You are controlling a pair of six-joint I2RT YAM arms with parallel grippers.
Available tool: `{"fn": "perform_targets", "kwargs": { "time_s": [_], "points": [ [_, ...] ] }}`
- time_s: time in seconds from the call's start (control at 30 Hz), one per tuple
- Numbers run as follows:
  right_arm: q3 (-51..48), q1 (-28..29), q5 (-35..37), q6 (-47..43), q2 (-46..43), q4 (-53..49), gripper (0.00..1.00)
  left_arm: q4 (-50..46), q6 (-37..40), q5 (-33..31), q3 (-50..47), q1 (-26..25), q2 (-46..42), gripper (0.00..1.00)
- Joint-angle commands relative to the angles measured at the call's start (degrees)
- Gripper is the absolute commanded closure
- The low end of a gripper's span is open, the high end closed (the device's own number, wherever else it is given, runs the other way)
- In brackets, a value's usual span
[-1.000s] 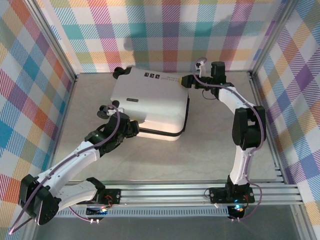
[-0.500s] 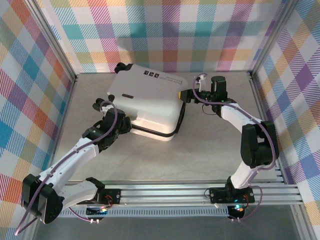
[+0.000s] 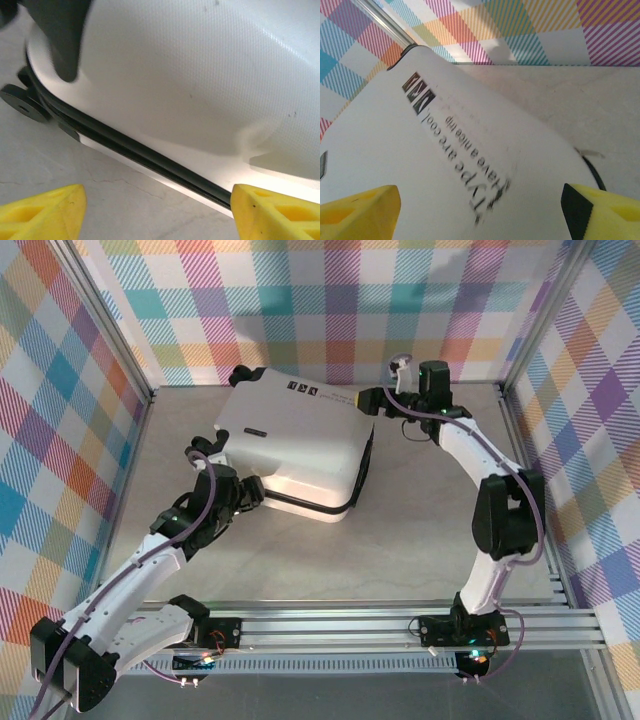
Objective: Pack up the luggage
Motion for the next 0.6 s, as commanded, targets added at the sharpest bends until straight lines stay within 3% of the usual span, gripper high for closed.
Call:
{"fn": "perform_targets", "kwargs": {
  "time_s": [0.0, 0.27, 0.57],
  "points": [
    [5.3, -0.1, -2.0, -1.8, 4.0, -5.1, 0.16, 6.0, -2.5, 4.7, -1.4, -1.3, 0.7, 0.26],
    [13.8, -0.2, -7.6, -4.7, 10.3, -9.9, 0.16, 10.8, -3.2, 4.8, -0.5, -4.5, 5.5, 0.27],
    [9.4, -0.1, -12.6, -7.2, 8.2, -8.8, 0.18, 7.0, -0.4, -1.9, 2.5, -4.6, 8.3, 0.28]
  ]
}}
